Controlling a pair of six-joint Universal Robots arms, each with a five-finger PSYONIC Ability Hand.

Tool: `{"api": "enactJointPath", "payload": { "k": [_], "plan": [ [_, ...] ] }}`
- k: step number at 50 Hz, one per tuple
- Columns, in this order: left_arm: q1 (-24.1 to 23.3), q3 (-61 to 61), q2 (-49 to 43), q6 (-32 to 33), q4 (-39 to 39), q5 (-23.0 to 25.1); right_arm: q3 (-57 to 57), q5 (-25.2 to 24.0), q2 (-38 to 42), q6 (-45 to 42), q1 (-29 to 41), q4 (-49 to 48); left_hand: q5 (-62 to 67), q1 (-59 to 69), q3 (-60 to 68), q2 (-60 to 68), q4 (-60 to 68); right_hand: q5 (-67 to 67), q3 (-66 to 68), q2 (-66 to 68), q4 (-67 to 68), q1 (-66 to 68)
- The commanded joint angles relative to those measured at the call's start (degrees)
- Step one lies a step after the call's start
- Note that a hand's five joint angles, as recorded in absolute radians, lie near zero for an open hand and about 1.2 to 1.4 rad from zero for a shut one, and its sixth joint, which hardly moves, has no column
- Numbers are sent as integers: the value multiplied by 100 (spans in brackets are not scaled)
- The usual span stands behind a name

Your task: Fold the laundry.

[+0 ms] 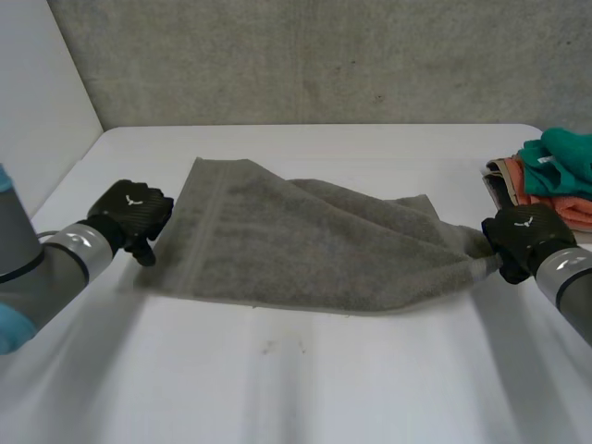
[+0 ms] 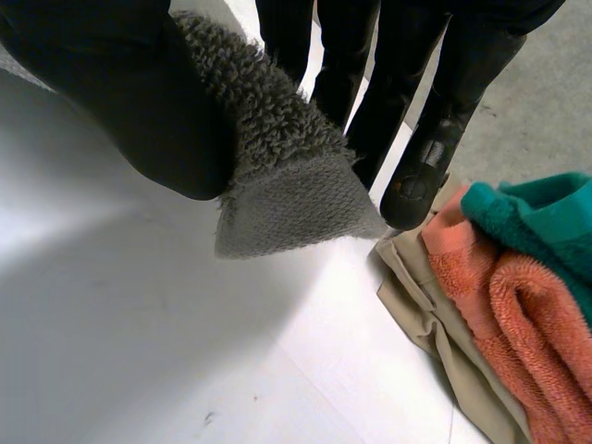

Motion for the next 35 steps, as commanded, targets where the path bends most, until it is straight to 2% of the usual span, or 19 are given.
{"api": "enactJointPath", "payload": {
  "k": [1,6,7,8,14,35],
  "plan": [
    [235,-754,679,40,291,129,-10,-167,-433,-33,-15,643,5093,1363,1200,1157,1146,1371,1230,1258,1194,2334],
    [244,-781,319,48,388,279,-1,-185,-117,-25,-15,634,5093,1363,1200,1157,1146,1371,1230,1258,1194,2334],
    [235,-755,92,75,362,322,-10,-185,-38,-16,-6,634,2447,-1282,-1446,-1488,-1499,1371,1230,1258,1194,2334],
    [209,-755,3,66,353,340,-19,-185,67,-16,-15,608,1505,-2225,-2388,-2431,-2442,1371,1230,1258,1194,2334],
    [191,-816,-200,48,344,568,25,-176,200,-16,-15,467,388,-3342,-3505,-3548,-3559,1371,1230,1258,1194,2334],
    [200,-350,-912,93,432,595,60,-176,358,-25,-6,300,469,-3260,-3424,-3466,-3477,1371,1230,1258,1194,2334]
  ]
}}
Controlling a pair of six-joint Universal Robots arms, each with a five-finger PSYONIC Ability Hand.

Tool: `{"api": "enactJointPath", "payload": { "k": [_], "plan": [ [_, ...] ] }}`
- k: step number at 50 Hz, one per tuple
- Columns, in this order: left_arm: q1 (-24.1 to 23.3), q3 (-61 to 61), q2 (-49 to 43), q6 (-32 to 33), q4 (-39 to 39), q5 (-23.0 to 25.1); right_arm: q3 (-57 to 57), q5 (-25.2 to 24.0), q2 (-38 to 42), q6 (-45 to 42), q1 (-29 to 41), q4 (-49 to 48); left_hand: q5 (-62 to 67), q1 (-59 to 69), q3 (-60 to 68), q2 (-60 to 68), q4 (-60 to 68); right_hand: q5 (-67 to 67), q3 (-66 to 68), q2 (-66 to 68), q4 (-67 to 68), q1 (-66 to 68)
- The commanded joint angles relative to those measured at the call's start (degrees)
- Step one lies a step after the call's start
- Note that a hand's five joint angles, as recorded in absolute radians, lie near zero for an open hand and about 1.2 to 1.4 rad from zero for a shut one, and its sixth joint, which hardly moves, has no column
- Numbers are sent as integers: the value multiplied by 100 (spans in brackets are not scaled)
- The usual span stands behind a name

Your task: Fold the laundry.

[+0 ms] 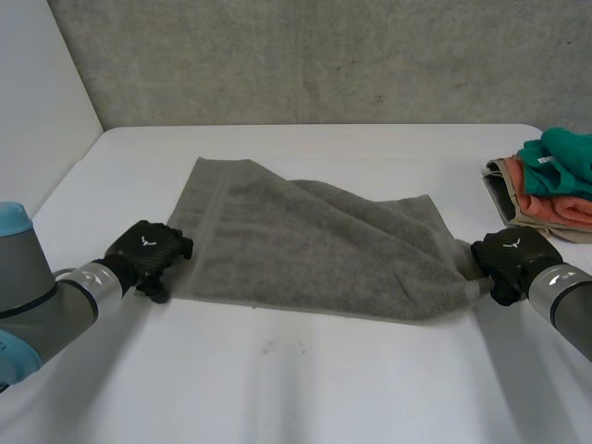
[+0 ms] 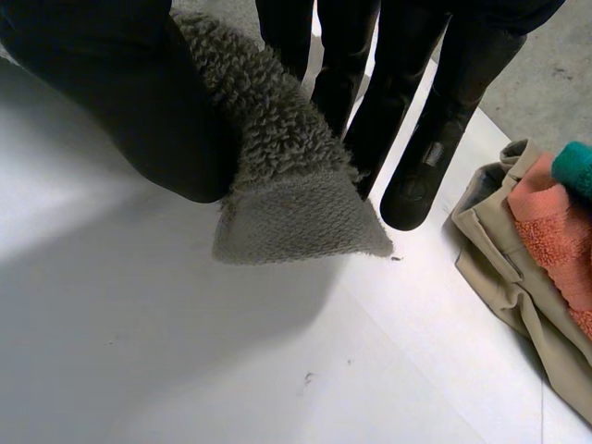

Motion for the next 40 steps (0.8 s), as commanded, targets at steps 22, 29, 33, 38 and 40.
{"api": "enactJointPath", "payload": {
  "k": [22,29,33,38,40],
  "plan": [
    [-82,867,-715,3,369,-239,7,0,124,-9,21,-49,833,777,726,763,791,1371,1230,1258,1194,2334],
    [-179,1078,-890,3,369,-336,16,0,141,-9,12,-110,1168,1111,1061,1098,1126,1371,1230,1258,1194,2334],
    [-223,1166,-944,3,369,-354,16,0,150,-9,12,-110,2042,1986,1935,1972,2000,1371,1230,1258,1194,2334],
    [-249,1166,-944,-6,395,-371,16,0,141,-9,12,-110,4344,4288,4237,4274,4302,1371,1230,1258,1194,2334],
    [-284,1122,-944,-6,404,-441,16,0,132,-9,12,-110,5019,4963,4913,4950,4978,1371,1230,1258,1194,2334]
  ]
}}
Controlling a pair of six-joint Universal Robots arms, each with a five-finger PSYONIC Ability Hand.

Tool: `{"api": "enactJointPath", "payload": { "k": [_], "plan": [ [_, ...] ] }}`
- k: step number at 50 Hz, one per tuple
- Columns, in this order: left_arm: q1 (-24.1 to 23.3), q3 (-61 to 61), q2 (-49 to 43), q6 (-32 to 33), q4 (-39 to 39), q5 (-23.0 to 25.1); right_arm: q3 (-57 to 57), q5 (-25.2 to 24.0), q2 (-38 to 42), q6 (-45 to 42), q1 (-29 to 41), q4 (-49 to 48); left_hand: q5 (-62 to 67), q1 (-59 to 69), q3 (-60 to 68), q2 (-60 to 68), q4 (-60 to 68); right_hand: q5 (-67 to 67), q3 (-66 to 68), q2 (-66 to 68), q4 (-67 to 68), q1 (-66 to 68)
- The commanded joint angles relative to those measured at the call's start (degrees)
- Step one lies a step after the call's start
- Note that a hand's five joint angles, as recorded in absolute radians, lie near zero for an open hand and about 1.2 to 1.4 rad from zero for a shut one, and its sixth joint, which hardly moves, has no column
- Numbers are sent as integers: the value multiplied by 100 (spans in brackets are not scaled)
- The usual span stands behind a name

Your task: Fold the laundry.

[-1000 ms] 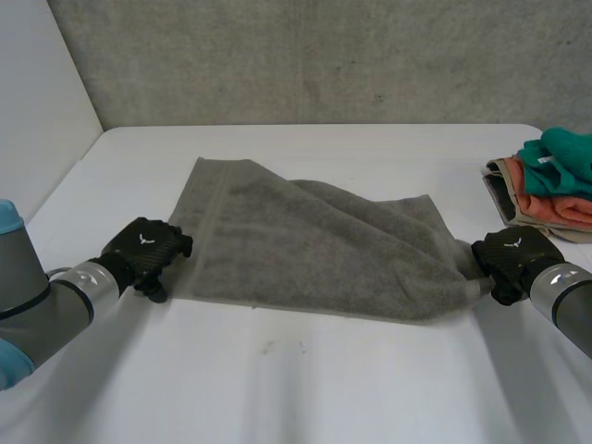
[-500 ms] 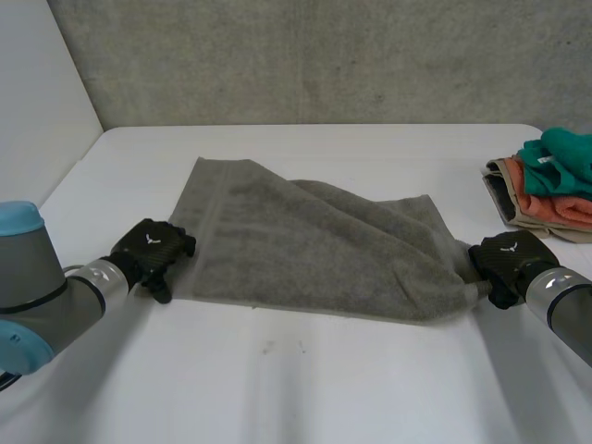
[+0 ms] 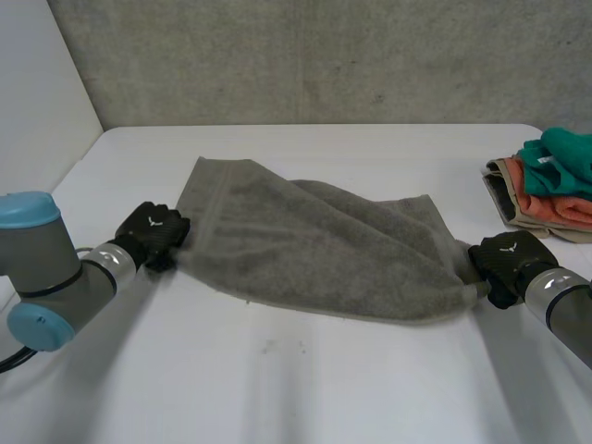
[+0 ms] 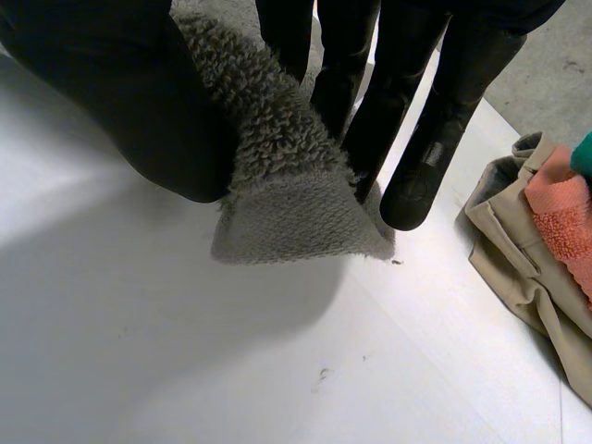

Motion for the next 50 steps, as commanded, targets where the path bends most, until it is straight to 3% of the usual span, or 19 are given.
{"api": "enactJointPath", "payload": {
  "k": [1,5,10,13,18,22,25,36,44,50],
  "plan": [
    [-95,-65,7,-4,38,-113,-9,0,-24,0,9,10,2840,2596,2770,2757,2755,1371,1230,1258,1194,2334],
    [-139,-336,278,-4,12,-315,-26,18,-77,-9,9,54,2840,2596,2770,2757,2755,1371,1230,1258,1194,2334],
    [-77,-1145,1701,13,-94,-351,-44,53,-348,-44,9,273,2840,2596,2770,2757,2755,1371,1230,1258,1194,2334],
    [-60,-1646,2483,57,-392,-368,-53,9,-1068,-333,-52,1027,2840,2596,2770,2757,2755,1371,1230,1258,1194,2334],
    [300,-2392,3827,670,-1917,-377,-61,0,-1544,-1132,-61,2153,2840,2596,2770,2757,2755,1371,1230,1258,1194,2334],
    [318,-2779,4093,1137,-2956,-412,61,70,-1650,-1783,-140,2752,2840,2596,2770,2757,2755,1371,1230,1258,1194,2334],
    [301,-2886,4068,1235,-3187,-438,193,35,-1633,-2021,-150,2832,2840,2596,2770,2757,2755,1371,1230,1258,1194,2334],
    [160,-2202,2565,1209,-2011,-1176,-166,342,-438,-2013,-17,2042,2840,2596,2770,2757,2755,1371,1230,1258,1194,2334],
    [-551,-97,1274,902,-1072,-1843,-1666,545,203,-1408,500,751,2840,2596,2770,2757,2755,1371,1230,1258,1194,2334],
    [-640,1977,1044,306,-114,-2012,-3223,580,424,-879,598,-374,2840,2596,2770,2757,2755,1371,1230,1258,1194,2334]
  ]
}}
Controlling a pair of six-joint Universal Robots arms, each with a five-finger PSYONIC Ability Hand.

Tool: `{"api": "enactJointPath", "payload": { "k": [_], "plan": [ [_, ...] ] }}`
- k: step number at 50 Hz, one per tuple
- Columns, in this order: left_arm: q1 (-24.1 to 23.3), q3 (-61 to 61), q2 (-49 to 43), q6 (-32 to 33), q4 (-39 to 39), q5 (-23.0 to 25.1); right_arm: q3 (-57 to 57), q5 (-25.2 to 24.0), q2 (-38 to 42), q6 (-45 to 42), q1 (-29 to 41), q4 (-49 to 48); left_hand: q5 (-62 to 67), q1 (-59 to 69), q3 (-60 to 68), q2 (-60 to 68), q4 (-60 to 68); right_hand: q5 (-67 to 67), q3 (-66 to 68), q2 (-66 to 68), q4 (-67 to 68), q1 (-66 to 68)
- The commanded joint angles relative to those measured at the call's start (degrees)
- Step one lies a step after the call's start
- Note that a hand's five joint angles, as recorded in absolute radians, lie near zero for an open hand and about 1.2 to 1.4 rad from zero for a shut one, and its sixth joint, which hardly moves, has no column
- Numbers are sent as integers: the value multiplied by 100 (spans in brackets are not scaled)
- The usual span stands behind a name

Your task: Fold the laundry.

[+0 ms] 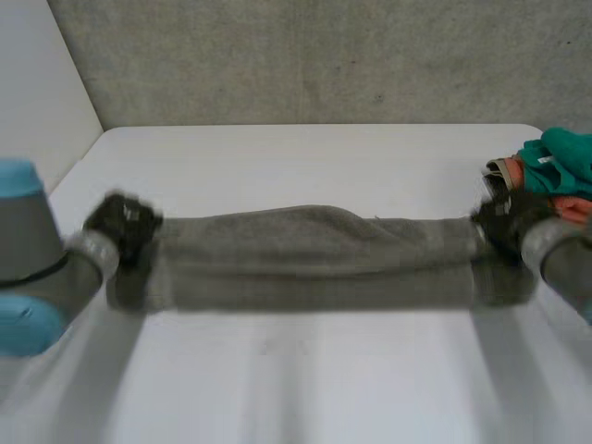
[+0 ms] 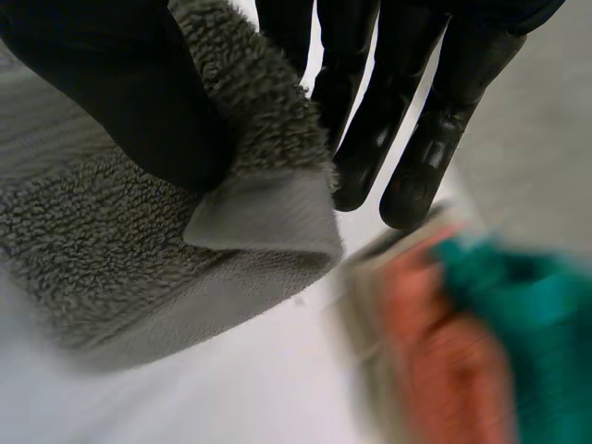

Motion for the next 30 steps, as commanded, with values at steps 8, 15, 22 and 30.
{"api": "enactJointPath", "payload": {
  "k": [8,15,22,30],
  "plan": [
    [-177,3716,-312,-1768,1994,-292,-2648,91,320,989,202,-3264,1439,1498,1192,1156,1124,1371,1230,1258,1190,2334],
    [-142,3164,-303,-1831,2038,-239,-2561,38,539,1068,378,-3423,1439,1498,1192,1156,1124,1371,1230,1258,1190,2334],
    [-159,1979,-452,-1831,2082,-204,-1692,3,837,1050,396,-3388,1439,1498,1192,1156,1124,1371,1230,1258,1190,2334],
    [-221,976,-927,-1813,2021,-168,-708,-49,1216,1042,378,-2810,1439,1498,1192,1156,1124,1371,1230,1258,1190,2334]
  ]
}}
